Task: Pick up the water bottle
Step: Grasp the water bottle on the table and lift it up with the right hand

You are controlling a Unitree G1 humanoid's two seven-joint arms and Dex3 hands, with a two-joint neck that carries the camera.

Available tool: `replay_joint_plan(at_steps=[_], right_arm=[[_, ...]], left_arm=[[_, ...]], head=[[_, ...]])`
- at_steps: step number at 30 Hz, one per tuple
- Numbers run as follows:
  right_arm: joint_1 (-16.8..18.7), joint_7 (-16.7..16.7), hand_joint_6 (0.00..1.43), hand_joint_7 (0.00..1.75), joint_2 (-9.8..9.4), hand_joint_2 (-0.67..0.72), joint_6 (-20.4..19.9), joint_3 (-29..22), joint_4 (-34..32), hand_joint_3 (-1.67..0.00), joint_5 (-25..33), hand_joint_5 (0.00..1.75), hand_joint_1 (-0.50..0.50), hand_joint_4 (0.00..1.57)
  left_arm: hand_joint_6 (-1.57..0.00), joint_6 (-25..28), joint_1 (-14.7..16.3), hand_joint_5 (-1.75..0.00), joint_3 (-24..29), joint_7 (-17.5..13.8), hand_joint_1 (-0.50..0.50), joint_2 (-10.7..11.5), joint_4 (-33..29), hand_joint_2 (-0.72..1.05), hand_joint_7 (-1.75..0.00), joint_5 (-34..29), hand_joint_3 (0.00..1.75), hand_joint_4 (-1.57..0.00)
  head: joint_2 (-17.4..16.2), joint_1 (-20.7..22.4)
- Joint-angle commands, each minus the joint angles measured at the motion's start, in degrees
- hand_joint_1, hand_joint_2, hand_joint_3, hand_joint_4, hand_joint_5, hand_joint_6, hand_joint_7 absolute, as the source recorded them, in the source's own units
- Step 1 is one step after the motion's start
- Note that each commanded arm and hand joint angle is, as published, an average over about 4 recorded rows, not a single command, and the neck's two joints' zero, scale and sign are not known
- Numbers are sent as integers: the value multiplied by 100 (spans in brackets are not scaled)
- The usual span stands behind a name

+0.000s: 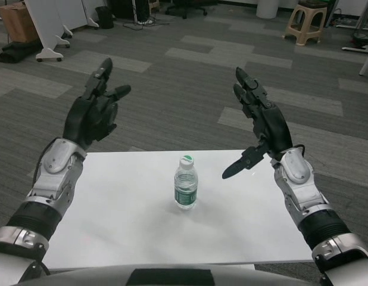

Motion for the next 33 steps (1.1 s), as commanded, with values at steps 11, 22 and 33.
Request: replay_joint_plan(at_steps=[11,22,33], right_arm=[[-181,-16,0,0,-5,28,6,5,121,-8,28,0,-46,0],[-181,-16,0,0,-9,28,10,176,246,-8,28,0,-46,0],[-394,-16,0,0,127,22,13,1088,1043,-8,37,0,-46,0]], left_arm=[[0,714,-948,-69,-902,-325,-48,235,757,105,0,481,52,0],[0,679,-902,-82,-1206,-580,-48,191,951,98,0,-428,52,0],[0,543,-155,-82,-188,-582,-48,26,358,105,0,-512,52,0]], head=[[-54,-73],[-80,-240],[-165,-409]])
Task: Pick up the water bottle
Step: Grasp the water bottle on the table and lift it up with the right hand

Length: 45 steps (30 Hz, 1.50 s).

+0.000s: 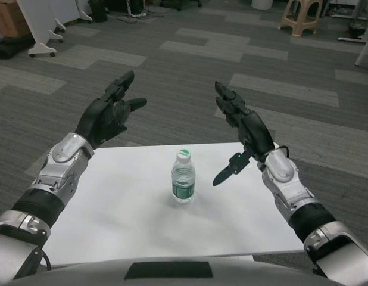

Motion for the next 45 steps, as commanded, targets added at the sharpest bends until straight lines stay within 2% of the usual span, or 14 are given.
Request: replay_joint_plan(at_steps=[1,3,9,16,20,23,27,31,45], right_arm=[[-241,-10,0,0,62,22,26,312,341,-8,24,0,-46,0],[-320,-6,0,0,79,22,35,474,547,-8,24,0,-46,0],[-557,5,0,0,176,34,95,797,1428,-8,33,0,-46,0],[-720,-19,0,0,382,34,110,834,2525,-8,33,0,-46,0],[-854,-118,0,0,525,34,150,1017,3276,-8,33,0,-46,0],[-931,-186,0,0,626,34,176,1096,3564,-8,33,0,-46,0],[-1102,-206,0,0,727,34,207,1333,3815,-16,33,0,-46,0],[-1203,-204,0,0,795,34,224,1582,3951,-8,33,0,-46,0],[-1592,-303,0,0,1022,34,253,2548,3982,-10,33,0,-46,0]], left_arm=[[0,-165,182,-82,329,22,-48,-86,-153,105,0,-30,52,0],[0,-235,226,-82,421,31,-48,-117,-166,105,0,-34,52,0],[0,-323,252,-80,443,35,-48,-169,-171,105,0,-45,52,0],[0,-402,252,-82,421,35,-48,-205,-166,105,0,-47,52,0],[0,-418,252,-82,379,35,-48,-227,-144,105,0,-45,52,0],[0,-422,252,-82,344,35,-48,-235,-133,105,0,-43,52,0],[0,-431,252,-82,304,35,-48,-242,-127,105,0,-47,52,0],[0,-438,252,-82,278,35,-48,-244,-125,105,0,-47,52,0],[0,-438,111,-72,122,39,-48,-218,-63,105,0,-56,52,0]], head=[[-19,-31],[-20,-25],[-9,-76],[-17,-137],[-18,-208],[1,-302],[24,-389],[53,-488],[138,-743]])
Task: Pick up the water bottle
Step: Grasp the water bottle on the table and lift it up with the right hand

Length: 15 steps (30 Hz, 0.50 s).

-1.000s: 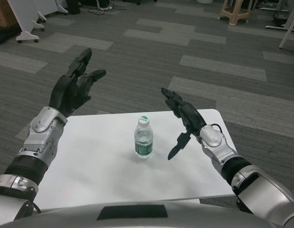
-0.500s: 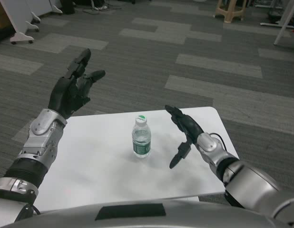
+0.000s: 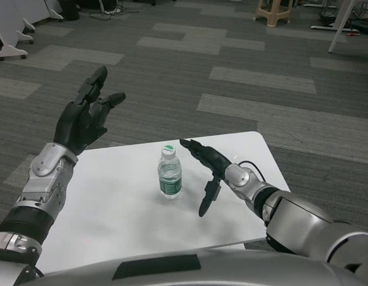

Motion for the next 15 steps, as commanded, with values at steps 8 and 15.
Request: replay_joint_plan(at_steps=[8,15], right_arm=[[-441,-172,0,0,184,34,62,481,67,-8,27,0,-46,0],[-588,-405,0,0,265,41,84,745,148,-8,27,0,-46,0]], left_arm=[[0,-37,-172,-74,-74,30,-48,37,108,105,0,-68,52,0],[0,-37,-229,-72,-180,34,-48,90,108,105,0,-151,52,0]], head=[[16,-142],[1,-199]])
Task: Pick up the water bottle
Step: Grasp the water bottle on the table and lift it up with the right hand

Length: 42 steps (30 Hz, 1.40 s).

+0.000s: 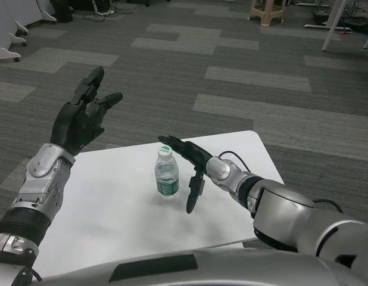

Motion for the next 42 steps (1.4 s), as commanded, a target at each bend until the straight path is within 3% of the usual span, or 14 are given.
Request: replay_joint_plan(at_steps=[1,20,24,29,37,42], right_arm=[[-197,-110,0,0,6,41,62,70,50,-8,28,0,-46,0],[-272,-193,0,0,13,46,75,380,-62,-8,28,0,-46,0],[-272,-200,0,0,17,33,71,371,-95,-8,28,0,-46,0],[-272,-202,0,0,24,28,71,360,-95,-8,28,0,-46,0],[-263,-202,0,0,33,6,71,365,-95,-4,28,0,-35,0],[-263,-202,0,0,39,-24,65,387,-97,-8,28,0,-33,0]], left_arm=[[0,-36,-107,-74,-31,33,-48,57,22,105,0,-39,52,0],[0,-53,-102,-77,-68,33,-48,66,22,105,0,-78,52,0],[0,-53,-98,-72,-77,33,-48,66,22,105,0,-83,52,0],[0,-44,-72,-77,-75,33,-48,66,22,105,0,-83,52,0],[0,-49,-63,-77,-70,33,-48,66,22,105,0,-83,52,0],[0,-51,-63,-72,-70,33,-48,66,22,105,0,-83,52,0]], head=[[-3,-25],[-18,-56],[-16,-55],[-14,-40],[-17,-19],[-12,-15]])
